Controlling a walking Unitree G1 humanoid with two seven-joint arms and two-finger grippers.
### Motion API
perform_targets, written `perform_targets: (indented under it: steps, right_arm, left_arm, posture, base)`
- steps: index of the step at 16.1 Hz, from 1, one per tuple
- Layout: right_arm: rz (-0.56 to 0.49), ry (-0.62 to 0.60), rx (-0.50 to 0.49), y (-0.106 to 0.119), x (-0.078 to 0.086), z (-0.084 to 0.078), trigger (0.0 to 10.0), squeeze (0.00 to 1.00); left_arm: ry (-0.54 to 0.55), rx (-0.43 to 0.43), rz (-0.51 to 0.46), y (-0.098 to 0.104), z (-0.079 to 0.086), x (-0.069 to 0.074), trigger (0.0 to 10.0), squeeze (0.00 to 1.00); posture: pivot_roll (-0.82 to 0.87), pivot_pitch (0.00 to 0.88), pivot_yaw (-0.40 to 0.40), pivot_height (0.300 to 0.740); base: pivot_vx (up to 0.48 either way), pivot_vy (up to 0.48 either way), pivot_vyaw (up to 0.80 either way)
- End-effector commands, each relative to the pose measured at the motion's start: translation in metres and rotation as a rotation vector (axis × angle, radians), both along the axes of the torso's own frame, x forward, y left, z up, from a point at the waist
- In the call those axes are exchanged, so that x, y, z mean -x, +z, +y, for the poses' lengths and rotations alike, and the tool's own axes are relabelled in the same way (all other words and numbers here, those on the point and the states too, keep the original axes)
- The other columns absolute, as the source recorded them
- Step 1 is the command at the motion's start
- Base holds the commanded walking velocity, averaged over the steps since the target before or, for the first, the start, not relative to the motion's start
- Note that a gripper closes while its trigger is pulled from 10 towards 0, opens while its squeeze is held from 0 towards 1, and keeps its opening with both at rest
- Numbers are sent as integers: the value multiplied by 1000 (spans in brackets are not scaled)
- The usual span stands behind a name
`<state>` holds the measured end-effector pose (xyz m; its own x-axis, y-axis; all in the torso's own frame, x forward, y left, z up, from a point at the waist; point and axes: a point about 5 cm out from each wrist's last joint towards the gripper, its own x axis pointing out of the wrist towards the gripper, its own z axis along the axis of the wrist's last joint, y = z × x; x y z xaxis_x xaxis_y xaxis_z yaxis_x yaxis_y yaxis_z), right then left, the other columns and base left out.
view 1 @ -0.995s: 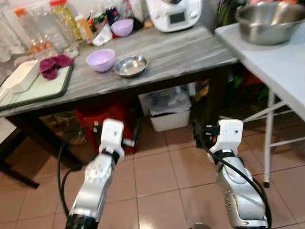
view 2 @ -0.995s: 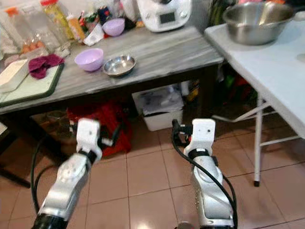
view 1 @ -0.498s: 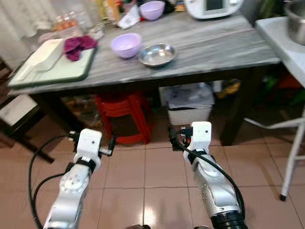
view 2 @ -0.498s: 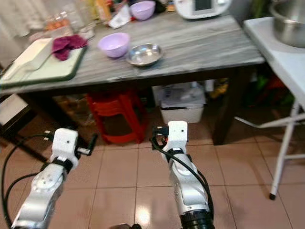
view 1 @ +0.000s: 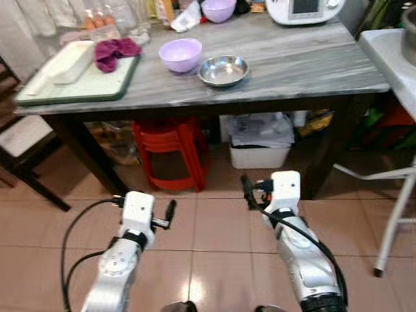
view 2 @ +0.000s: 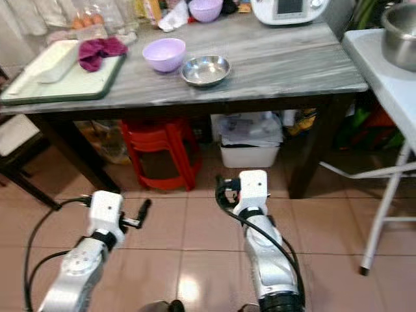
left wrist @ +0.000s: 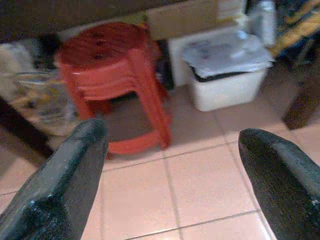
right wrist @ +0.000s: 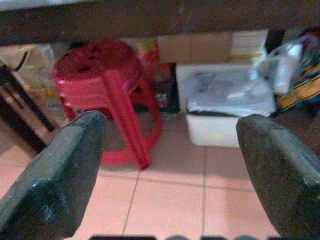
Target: Setting the table
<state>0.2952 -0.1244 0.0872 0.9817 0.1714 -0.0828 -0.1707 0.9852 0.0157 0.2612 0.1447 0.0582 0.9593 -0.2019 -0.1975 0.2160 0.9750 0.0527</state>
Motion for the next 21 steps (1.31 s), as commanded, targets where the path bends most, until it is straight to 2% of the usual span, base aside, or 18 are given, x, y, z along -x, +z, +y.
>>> perform_targets:
  steps: [1,2,4,5,6,7,10,12,14,18,19,21]
  right_arm:
    - [-25,21,27,7,2,-4,10000,0]
    - [-33,25,46,9,3,-9,10000,0]
    - [-30,21,109,11,3,-17,10000,0]
    - [-29,40,159,8,4,-17,10000,0]
    - [-29,40,159,8,4,-17,10000,0]
    - [4,43,137,-1,9,-13,10000,0]
    - [20,54,143,-8,15,-11,10000,0]
    - [-8,30,104,0,18,-17,10000,0]
    - [-60,-12,106,8,27,-30,10000,0]
    - [-61,-66,138,8,42,-48,10000,0]
    - [-54,-79,133,7,45,-51,10000,0]
    - [-64,-81,125,9,49,-51,10000,0]
  left_arm:
    - [12,19,-1,-3,-2,-3,10000,0]
    - [23,32,0,-4,-5,-4,10000,0]
    - [44,46,-20,-7,-9,-6,10000,0]
    - [88,60,-18,-13,-5,-1,10000,0]
    - [88,60,-18,-13,-5,-1,10000,0]
    - [130,51,0,-21,5,9,10000,0]
    - [172,31,-25,-19,16,15,10000,0]
    - [198,28,-43,-15,24,20,10000,0]
    - [225,21,-83,-10,30,27,10000,0]
    - [234,-8,-102,-7,37,42,10000,0]
    - [231,-15,-99,-7,38,44,10000,0]
    - [196,-32,-132,-1,35,38,10000,0]
  posture:
    - [-85,123,17,740]
    - [-85,123,17,740]
    - [-110,103,-45,740]
    - [-105,95,-47,740]
    - [-105,95,-47,740]
    - [-85,91,-32,740]
    - [-64,99,-20,740]
    - [-60,102,-16,740]
    - [-58,103,-10,740]
    - [-65,101,12,740]
    - [-68,99,17,740]
    - [-74,97,26,740]
  base:
    - [0,0,0]
    - [0,0,0]
    - [0,0,0]
    - [0,0,0]
    - [0,0,0]
    - [0,0,0]
    - [0,0,0]
    - [0,0,0]
    - [0,0,0]
    - [0,0,0]
    - [0,0,0]
    - [0,0,0]
